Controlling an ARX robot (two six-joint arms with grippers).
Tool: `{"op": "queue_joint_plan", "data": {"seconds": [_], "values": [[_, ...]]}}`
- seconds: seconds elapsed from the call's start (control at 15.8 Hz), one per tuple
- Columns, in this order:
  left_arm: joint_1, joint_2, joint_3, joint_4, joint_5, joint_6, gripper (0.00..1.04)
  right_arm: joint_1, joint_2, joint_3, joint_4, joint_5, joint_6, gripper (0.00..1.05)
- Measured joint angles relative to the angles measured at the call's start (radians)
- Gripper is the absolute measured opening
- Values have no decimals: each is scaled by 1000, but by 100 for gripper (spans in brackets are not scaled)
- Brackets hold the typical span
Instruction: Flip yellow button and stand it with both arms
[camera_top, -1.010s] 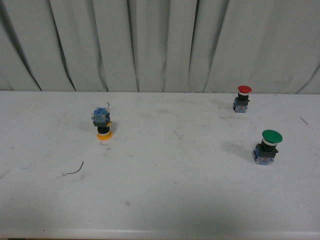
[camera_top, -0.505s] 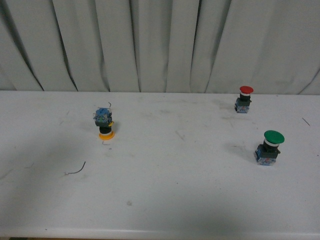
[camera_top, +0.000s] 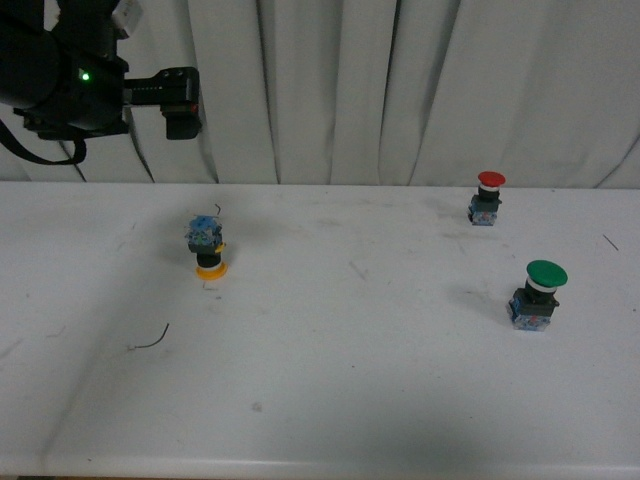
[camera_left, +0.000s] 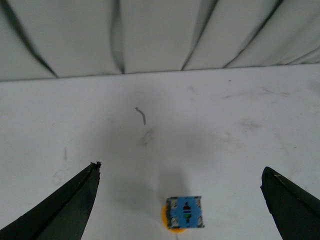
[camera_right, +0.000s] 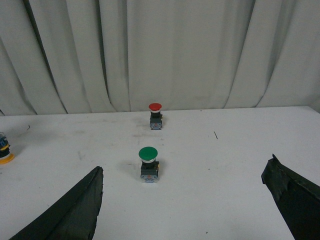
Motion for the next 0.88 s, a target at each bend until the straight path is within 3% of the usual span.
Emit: {"op": "queue_joint_plan", "data": {"seconds": [0.13, 0.32, 0.88], "values": [[-3, 44, 52, -76, 89, 14, 98, 0, 0, 0, 0, 0, 0, 98], [2, 109, 128, -214, 124, 51, 98, 0, 0, 0, 0, 0, 0, 98], [-3, 177, 201, -316, 78, 84, 98, 0, 0, 0, 0, 0, 0, 98]]}}
